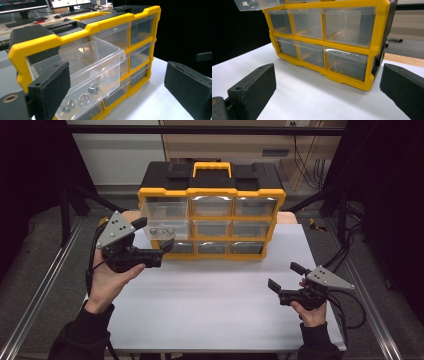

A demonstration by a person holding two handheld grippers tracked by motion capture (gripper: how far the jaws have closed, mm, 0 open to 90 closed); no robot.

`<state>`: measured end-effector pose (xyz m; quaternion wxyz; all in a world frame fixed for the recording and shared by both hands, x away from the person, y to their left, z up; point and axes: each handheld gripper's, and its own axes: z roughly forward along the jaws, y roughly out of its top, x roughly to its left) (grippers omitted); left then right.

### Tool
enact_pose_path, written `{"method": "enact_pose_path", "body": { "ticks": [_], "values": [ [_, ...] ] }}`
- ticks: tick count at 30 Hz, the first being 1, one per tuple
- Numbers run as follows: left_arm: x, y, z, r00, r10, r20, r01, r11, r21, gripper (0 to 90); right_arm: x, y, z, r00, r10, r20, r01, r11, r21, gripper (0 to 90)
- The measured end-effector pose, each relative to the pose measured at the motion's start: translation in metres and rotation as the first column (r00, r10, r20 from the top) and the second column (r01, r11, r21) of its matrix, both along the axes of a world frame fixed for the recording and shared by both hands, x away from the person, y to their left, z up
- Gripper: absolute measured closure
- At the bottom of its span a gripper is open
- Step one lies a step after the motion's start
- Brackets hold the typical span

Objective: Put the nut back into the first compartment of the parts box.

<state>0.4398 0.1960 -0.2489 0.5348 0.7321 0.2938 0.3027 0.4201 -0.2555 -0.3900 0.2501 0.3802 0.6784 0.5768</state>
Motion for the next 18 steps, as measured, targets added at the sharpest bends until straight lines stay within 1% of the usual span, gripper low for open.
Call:
{"method": "enact_pose_path", "body": {
  "ticks": [2,6,14,17,18],
  "values": [
    [-0.003,0.001,-0.003,1.0,-0.004,0.005,0.004,1.0,-0.009,5.2,0.0,0.0,0.0,1.0,-0.002,0.001,0.002,1.0,0.001,1.1],
    [-0.009,0.001,-0.013,1.0,-0.008,0.0,0.008,0.9999,-0.012,4.7,0.0,-0.001,0.0,1.0,-0.001,0.0,0.001,1.0,0.005,1.0],
    [-0.012,0.004,-0.032,0.9999,0.008,-0.014,-0.008,0.9997,-0.024,4.7,0.0,-0.002,0.0,1.0,-0.005,0.001,0.005,1.0,0.006,1.0],
    [-0.012,0.005,-0.038,0.9998,0.009,-0.018,-0.009,0.9992,-0.038,4.7,0.0,-0.002,0.0,1.0,-0.006,0.001,0.006,1.0,0.005,1.0],
    [-0.011,0.005,-0.04,0.9999,0.009,-0.006,-0.009,0.9992,-0.039,4.8,0.0,-0.002,0.0,1.0,-0.005,0.001,0.005,1.0,0.004,1.0]
  ]
}}
